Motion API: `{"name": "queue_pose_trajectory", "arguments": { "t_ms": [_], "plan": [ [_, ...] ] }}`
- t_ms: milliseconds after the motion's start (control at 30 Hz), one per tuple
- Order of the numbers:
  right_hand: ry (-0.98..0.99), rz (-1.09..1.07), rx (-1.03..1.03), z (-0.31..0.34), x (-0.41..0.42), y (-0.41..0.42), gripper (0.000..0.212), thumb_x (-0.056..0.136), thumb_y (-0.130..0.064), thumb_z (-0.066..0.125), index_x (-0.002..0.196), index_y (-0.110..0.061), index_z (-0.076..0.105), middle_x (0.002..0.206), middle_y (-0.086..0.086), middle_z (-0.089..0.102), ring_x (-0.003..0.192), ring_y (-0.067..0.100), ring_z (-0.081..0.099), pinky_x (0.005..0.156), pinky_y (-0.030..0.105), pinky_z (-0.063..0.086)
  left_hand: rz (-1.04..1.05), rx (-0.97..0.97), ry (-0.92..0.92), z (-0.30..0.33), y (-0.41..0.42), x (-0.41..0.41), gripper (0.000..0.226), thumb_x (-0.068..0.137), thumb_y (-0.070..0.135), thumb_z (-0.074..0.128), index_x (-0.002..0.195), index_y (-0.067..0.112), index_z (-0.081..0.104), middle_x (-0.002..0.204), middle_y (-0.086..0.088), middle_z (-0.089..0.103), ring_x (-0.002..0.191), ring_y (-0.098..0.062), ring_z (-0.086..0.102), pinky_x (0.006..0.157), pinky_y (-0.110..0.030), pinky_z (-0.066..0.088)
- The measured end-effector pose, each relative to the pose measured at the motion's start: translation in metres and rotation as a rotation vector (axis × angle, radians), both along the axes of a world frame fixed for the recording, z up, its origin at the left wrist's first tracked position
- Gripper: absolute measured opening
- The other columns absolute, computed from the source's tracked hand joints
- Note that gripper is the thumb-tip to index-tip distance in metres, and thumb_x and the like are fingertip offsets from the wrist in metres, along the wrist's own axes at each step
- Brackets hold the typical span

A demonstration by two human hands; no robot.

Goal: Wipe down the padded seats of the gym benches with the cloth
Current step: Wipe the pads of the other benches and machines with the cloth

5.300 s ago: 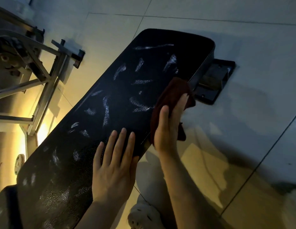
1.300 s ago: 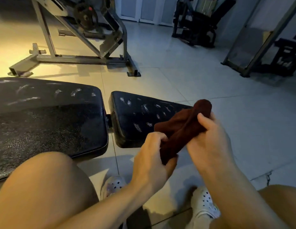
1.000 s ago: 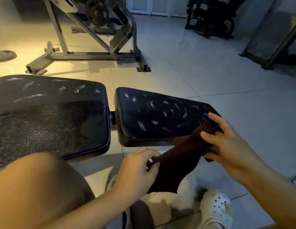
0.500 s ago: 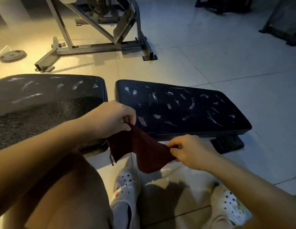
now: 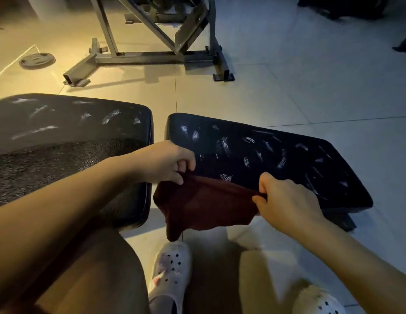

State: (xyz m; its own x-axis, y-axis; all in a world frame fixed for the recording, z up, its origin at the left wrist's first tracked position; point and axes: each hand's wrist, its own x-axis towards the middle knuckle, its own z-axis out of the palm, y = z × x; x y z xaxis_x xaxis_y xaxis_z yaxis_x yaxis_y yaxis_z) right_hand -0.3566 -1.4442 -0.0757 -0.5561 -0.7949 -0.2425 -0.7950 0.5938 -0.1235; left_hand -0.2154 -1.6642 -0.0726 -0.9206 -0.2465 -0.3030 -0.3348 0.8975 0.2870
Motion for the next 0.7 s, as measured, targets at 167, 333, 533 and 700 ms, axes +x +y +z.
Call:
{"name": "queue_pose_trajectory", "arguments": {
  "t_ms": [167,333,533,700],
  "plan": [
    [0.083,0.123,-0.017,0.006,-0.004,-0.005,0.033,0.095,-0.037,0.057,0.075,-0.028,0.032,0.096,-0.010,0.043,0.079,0.012,0.046,0.062,0.025,0.036,0.054,-0.037,0.017,-0.003,-0.018,0.017,0.028,0.084,0.018,0.074,0.086,0.036,0.052,0.082,0.019,0.055,0.077,0.002,0.054,0.068,-0.020,0.042],
    [-0.234,0.180,-0.101,0.009,0.001,0.015,0.034,0.084,-0.015,0.066,0.067,-0.026,0.039,0.095,-0.004,0.060,0.083,0.010,0.056,0.072,0.032,0.050,0.137,0.041,0.194,0.004,-0.014,0.024,0.027,0.086,0.016,0.071,0.082,0.038,0.055,0.084,0.015,0.061,0.077,0.000,0.057,0.069,-0.025,0.047],
    [-0.180,0.009,-0.119,-0.008,-0.009,0.035,0.029,0.090,-0.028,0.067,0.084,-0.034,0.039,0.070,-0.005,0.050,0.057,0.008,0.046,0.052,0.022,0.039,0.016,-0.189,0.507,0.007,0.003,-0.009,0.021,0.091,0.020,0.062,0.110,0.027,0.060,0.105,0.010,0.059,0.103,-0.014,0.055,0.083,-0.040,0.046],
    [0.026,0.024,0.064,-0.025,-0.014,0.025,0.063,0.091,-0.045,0.062,0.143,-0.029,0.031,0.130,-0.004,0.047,0.114,0.015,0.052,0.089,0.029,0.048,0.035,-0.285,0.339,-0.015,-0.013,-0.024,0.055,0.092,0.027,0.063,0.143,0.023,0.042,0.134,-0.004,0.049,0.125,-0.027,0.044,0.098,-0.043,0.041]
  ]
}}
